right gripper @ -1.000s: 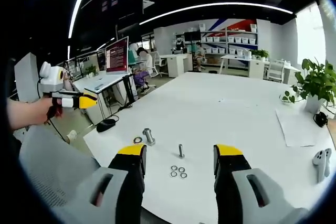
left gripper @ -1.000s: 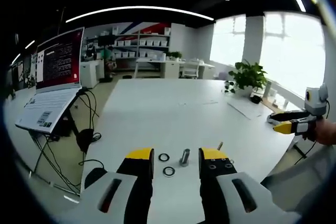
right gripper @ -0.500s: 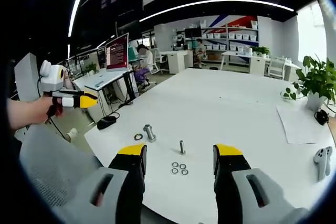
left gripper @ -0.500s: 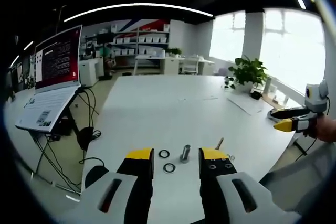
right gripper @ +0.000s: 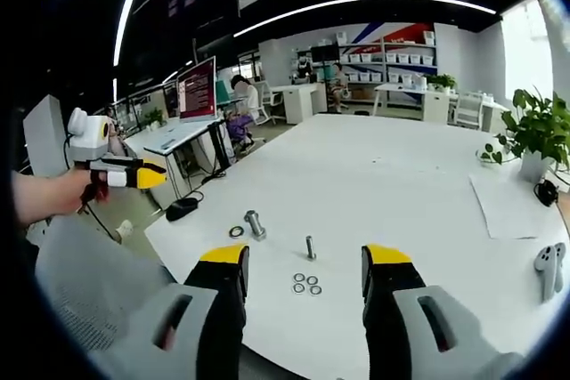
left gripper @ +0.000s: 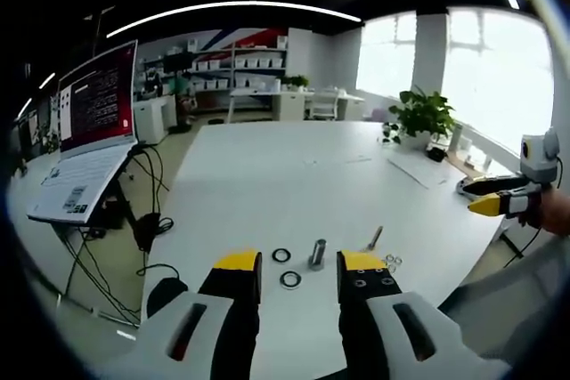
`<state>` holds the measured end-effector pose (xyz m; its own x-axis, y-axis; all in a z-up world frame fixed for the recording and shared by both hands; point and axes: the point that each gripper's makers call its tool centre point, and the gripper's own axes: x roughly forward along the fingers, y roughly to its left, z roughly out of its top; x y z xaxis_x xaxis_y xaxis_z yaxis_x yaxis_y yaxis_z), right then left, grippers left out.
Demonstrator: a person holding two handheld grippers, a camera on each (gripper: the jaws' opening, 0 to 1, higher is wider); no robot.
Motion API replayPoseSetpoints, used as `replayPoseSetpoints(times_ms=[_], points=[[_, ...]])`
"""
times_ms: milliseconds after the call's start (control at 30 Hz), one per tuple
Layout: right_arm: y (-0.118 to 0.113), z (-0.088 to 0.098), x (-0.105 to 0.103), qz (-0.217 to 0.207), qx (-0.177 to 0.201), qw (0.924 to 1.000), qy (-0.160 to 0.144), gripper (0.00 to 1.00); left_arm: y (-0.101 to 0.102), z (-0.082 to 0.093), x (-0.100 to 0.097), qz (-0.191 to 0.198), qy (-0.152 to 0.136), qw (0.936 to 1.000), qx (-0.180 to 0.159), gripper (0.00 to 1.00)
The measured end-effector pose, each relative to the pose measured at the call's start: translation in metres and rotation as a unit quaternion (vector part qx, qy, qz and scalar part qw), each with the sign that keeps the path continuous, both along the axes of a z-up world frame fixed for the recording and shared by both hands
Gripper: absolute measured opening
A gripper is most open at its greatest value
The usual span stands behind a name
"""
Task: Place the washer onto the threaded stud by aligning its center hole with the stud, sliding it down to the base, and recovering from edge contact or off-axis alignment until the washer reaches the visible bottom stop.
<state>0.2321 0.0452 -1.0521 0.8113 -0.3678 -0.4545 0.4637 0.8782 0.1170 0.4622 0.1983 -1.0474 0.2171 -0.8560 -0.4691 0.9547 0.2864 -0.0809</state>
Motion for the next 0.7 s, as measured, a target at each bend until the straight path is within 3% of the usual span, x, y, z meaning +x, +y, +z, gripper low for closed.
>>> replayPoseSetpoints(times_ms=[500, 700], points=[[0.008, -0.016, 0.001, 0.013, 0.017, 0.9992, 0.034, 0.53, -0.002, -0.003, -0.005, -0.004, 0.021, 0.9998, 0.001, 0.32], [0.010, -0.025, 0.000, 0.018, 0.033, 0.9982, 0.046, 0.53, -0.001, -0.010, -0.006, -0.004, 0.031, 0.9993, 0.020, 0.32]])
